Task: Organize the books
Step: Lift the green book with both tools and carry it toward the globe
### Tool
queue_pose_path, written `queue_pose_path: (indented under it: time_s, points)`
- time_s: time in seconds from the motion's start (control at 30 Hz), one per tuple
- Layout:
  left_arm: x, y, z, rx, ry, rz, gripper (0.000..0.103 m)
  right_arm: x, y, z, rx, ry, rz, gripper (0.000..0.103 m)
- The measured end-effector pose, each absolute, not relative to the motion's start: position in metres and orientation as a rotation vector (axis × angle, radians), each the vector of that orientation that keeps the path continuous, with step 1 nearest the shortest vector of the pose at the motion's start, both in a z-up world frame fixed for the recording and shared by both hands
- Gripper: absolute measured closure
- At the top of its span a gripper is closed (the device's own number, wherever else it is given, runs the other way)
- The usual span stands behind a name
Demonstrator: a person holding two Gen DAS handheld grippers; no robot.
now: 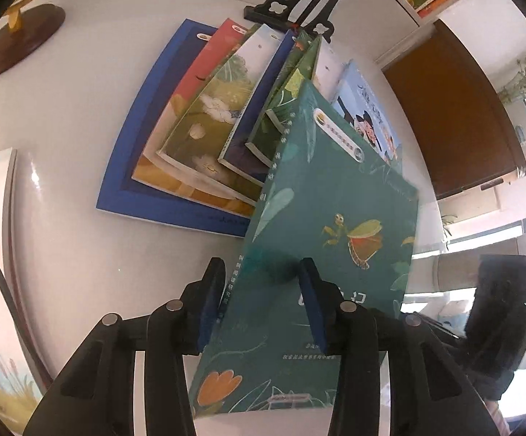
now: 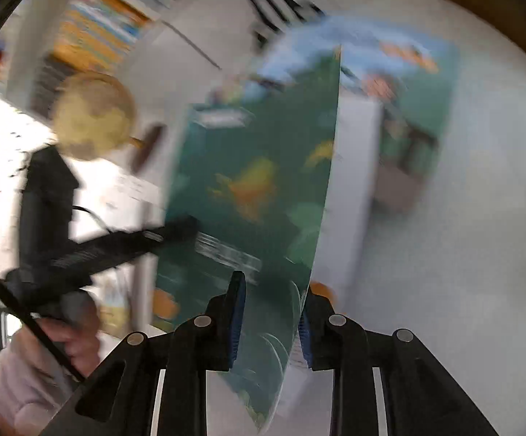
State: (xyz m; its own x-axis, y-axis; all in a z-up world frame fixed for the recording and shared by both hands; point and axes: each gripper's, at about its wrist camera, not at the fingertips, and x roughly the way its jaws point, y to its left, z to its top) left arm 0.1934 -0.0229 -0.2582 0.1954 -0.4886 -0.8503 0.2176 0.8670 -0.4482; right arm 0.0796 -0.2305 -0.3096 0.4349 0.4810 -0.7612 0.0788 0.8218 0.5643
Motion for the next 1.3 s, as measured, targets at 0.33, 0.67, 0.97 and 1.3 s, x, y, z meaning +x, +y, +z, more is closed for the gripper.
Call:
queue_pose_path:
  time_s: [0.33, 0.67, 0.97, 1.3]
  points:
    - [0.195, -0.021, -0.262, -0.232, 1.297, -0.517, 0.061, 0.057, -0.279, -0.312, 0.644, 1.023, 0.067, 0.04]
    - [0.196, -0.024, -0.266, -0.207, 1.316, -0.542, 0.052, 0.087, -0.233, -0.322, 0.792, 0.949, 0.357, 0.001]
    - [0.17, -0.005, -0.234, -0.217, 1.219, -0.599, 0.061, 0.069, -0.239, -0.274, 0.688, 0.892, 0.315, 0.096]
    - [0.16, 0.042, -0.198, -0.395, 1.105, -0.595, 0.061, 0.077, -0.205, -0.238, 0.635, 0.917, 0.349, 0.096]
